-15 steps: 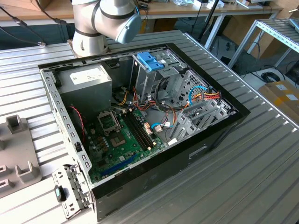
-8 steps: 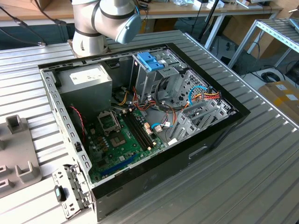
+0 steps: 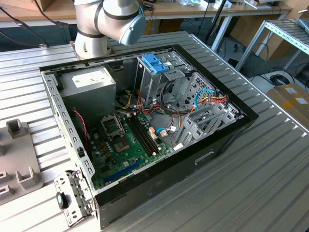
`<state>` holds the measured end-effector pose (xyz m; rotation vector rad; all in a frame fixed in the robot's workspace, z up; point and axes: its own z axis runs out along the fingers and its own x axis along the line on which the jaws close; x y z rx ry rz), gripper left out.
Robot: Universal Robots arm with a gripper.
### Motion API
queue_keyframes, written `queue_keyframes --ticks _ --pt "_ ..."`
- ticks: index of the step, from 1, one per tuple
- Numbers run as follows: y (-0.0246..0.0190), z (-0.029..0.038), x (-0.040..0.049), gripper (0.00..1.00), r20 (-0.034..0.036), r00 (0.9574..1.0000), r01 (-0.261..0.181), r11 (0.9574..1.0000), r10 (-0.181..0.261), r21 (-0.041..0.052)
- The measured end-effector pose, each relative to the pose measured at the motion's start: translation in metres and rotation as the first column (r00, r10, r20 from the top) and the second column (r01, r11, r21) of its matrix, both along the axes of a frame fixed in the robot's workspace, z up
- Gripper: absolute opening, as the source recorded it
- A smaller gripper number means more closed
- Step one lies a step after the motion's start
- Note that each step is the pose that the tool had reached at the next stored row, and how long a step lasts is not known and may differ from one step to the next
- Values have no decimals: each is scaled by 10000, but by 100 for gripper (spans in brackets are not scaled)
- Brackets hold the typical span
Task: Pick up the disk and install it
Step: 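Pick up the disk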
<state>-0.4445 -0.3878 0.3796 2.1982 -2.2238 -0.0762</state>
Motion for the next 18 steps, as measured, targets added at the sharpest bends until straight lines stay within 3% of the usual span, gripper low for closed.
queue_keyframes --ticks 9,14,18 --pt "87 -44 0 48 1 9994 340 9994 -340 1" --pt "188 -54 1 48 1 9992 388 9992 -388 1" --pt "221 -59 0 48 1 9992 396 9992 -396 1"
